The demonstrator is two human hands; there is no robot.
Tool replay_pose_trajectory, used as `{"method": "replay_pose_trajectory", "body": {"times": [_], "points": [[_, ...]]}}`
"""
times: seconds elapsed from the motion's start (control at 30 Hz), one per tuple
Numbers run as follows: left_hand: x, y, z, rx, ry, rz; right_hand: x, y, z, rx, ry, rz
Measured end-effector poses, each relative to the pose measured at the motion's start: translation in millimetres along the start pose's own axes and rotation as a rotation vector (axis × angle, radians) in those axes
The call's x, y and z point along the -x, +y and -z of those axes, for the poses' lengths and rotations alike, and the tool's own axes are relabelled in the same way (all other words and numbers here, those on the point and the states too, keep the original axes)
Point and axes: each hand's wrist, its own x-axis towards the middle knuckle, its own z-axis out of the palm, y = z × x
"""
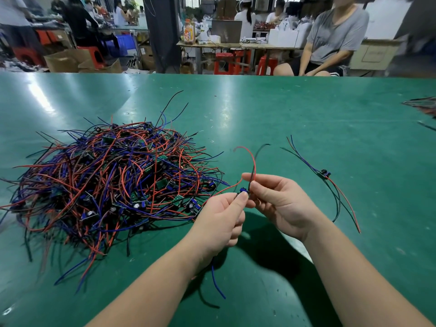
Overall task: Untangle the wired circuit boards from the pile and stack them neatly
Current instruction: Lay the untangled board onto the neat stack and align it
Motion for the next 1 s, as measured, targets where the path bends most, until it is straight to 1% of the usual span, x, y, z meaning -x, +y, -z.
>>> {"method": "replay_pose_trajectory", "body": {"times": [0.1,0.3,0.47,0.63,0.73,0.87,1.0], "points": [[0.9,-1.4,-1.1,-0.033,-0.011,0.011,0.6,-1.6,2.4,0.041,-0.028,-0.015],[-1.2,-0.3,-1.7,-0.084,0.039,-0.01,-2.0,-3.3,4.3,0.061,0.072,-0.037],[-1.0,-0.9,-4.4,-0.134,0.045,-0.02,-9.2,-9.3,9.2,-0.086,0.257,-0.003],[0.9,-4.9,-7.4,-0.198,0.013,-0.029,-16.4,-21.0,30.4,-0.163,0.433,0.04],[1.2,-8.0,-8.6,-0.259,0.0,-0.047,-17.5,-27.9,45.0,-0.248,0.526,0.091],[-0.1,-10.6,-8.5,-0.338,0.006,-0.073,-16.7,-29.6,51.6,-0.272,0.548,0.131],[-1.1,-10.5,-5.3,-0.312,0.029,-0.051,-18.3,-30.2,50.7,-0.253,0.576,0.16]]}}
